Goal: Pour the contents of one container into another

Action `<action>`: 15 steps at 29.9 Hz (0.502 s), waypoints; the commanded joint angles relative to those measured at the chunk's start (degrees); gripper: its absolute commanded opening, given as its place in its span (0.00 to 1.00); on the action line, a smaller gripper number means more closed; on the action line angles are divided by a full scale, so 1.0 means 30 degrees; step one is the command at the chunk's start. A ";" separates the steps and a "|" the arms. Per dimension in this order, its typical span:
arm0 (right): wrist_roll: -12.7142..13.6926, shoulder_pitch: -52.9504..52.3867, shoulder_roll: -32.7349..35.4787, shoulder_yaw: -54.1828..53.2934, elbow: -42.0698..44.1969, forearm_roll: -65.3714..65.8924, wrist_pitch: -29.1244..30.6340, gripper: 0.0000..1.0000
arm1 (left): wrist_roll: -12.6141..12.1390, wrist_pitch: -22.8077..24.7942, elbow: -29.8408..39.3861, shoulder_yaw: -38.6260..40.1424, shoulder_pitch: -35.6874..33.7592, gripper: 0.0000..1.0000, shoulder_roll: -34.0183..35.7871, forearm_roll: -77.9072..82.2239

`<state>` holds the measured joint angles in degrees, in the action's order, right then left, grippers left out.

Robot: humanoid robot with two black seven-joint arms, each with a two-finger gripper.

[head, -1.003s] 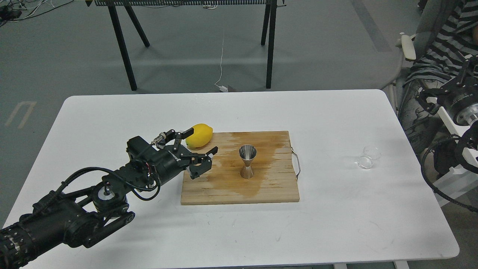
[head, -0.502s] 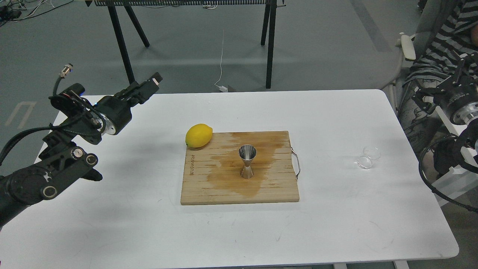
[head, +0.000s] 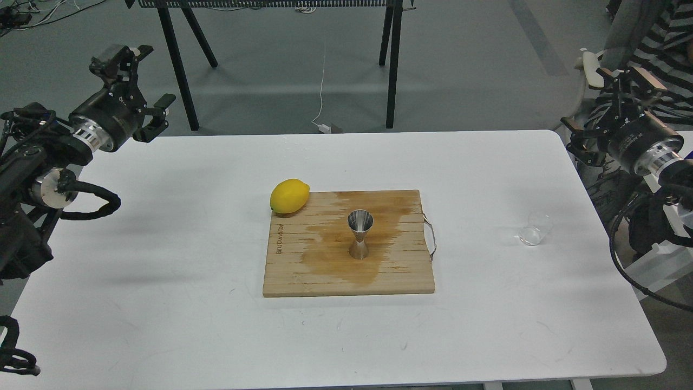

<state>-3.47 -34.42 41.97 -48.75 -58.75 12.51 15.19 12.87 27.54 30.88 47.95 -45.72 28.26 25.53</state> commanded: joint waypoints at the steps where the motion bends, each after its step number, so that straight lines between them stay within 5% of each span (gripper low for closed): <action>1: 0.0013 0.0224 0.2351 0.0985 -0.2034 0.1832 0.0004 0.99 | 0.0016 0.0155 -0.0333 -0.0105 -0.0140 0.99 -0.0162 -0.0747; 8: -0.0279 0.1453 0.6574 0.1369 -0.5639 0.2072 -0.0084 0.99 | 0.0074 0.0155 -0.0303 -0.0193 -0.0023 0.99 -0.0309 -0.0777; 15: -0.1829 0.3444 0.7837 0.1309 -0.6815 -0.5596 -0.0172 0.99 | 0.0074 0.0155 -0.0303 -0.0076 -0.0053 0.99 -0.0309 -0.0777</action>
<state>-6.50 -26.68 64.71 -44.90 -78.76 4.49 14.53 13.09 28.01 29.98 47.56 -45.82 27.34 23.20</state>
